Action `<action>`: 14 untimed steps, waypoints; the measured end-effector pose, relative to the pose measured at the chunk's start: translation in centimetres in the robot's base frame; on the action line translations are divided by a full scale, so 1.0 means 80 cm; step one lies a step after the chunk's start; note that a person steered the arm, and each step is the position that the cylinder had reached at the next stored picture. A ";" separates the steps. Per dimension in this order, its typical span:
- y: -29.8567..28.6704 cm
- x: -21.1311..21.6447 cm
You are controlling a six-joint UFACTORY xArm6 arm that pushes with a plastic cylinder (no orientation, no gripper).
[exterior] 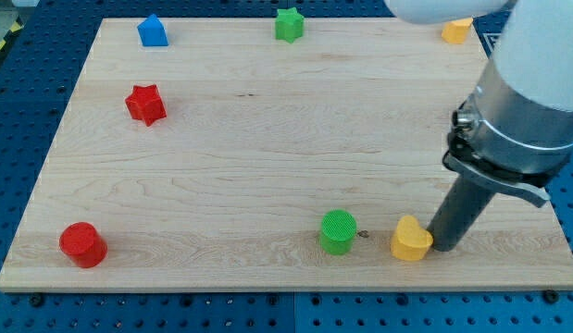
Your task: Place the arm in between the red star and green circle
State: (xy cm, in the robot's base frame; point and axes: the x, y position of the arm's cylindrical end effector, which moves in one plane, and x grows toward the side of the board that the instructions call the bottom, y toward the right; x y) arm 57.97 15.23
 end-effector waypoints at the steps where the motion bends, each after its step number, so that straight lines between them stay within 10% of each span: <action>1: -0.007 -0.004; 4: -0.093 -0.117; 14: -0.278 -0.124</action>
